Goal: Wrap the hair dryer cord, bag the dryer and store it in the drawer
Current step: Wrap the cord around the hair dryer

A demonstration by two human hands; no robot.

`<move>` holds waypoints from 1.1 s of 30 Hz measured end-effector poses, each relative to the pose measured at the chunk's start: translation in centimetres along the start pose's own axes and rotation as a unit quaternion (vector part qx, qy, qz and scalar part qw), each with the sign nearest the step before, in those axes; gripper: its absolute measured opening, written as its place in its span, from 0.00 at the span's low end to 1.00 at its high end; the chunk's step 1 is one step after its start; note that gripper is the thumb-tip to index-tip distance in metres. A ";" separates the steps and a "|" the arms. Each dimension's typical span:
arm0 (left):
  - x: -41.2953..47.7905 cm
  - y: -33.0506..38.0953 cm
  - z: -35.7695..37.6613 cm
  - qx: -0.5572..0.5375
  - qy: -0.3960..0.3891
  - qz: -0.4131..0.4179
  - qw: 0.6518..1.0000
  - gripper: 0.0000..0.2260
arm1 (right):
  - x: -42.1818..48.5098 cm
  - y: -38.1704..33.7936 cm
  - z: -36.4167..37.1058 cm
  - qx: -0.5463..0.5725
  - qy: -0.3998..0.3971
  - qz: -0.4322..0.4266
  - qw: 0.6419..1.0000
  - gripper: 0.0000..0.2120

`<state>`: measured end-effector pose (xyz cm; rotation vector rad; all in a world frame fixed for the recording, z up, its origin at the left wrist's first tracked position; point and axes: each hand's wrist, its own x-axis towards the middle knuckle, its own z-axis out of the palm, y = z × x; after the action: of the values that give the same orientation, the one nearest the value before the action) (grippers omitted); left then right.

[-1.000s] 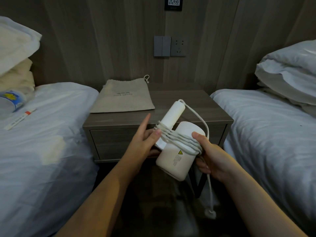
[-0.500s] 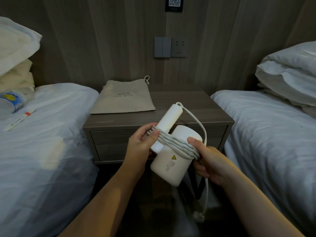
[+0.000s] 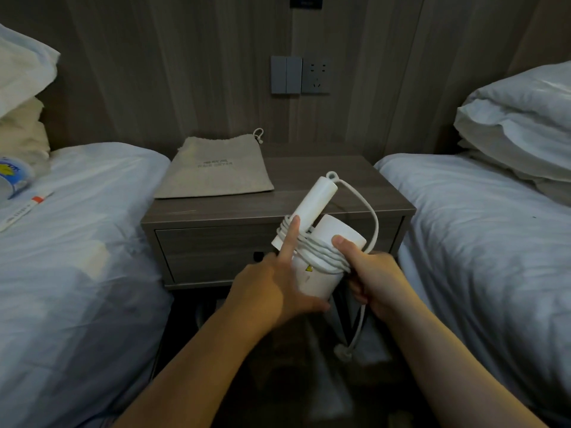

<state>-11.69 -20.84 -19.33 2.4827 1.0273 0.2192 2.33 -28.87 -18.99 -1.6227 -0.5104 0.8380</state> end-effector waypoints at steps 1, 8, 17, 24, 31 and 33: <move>0.0 0.2 0.4 -0.007 -0.002 -0.002 1.000 0.58 | -0.2 0.1 0.3 -0.002 0.003 0.001 1.000 0.19; -0.1 -1.0 2.4 -0.133 0.139 0.064 0.979 0.51 | -1.2 0.5 1.3 -0.048 -0.019 -0.019 0.998 0.18; 0.1 -2.0 0.3 -0.062 0.310 0.080 0.945 0.47 | -1.7 -2.3 -0.4 -0.224 -0.137 -0.092 0.961 0.34; 0.4 -3.7 -2.7 0.063 0.275 -0.027 0.959 0.50 | -2.7 -3.4 -1.2 -0.422 -0.179 -0.203 0.865 0.11; 0.7 -4.6 -2.4 0.162 0.257 0.102 0.947 0.45 | -3.8 -3.5 -1.0 -0.541 0.061 -0.489 0.682 0.09; 0.7 -4.3 -2.2 0.184 0.222 0.126 0.949 0.45 | -3.6 -3.2 -1.2 -0.508 0.088 -0.554 0.653 0.05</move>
<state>-14.65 -16.91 -19.37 2.9892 0.9820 0.7596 1.28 -31.58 -14.97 -1.8035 -1.7985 -0.7117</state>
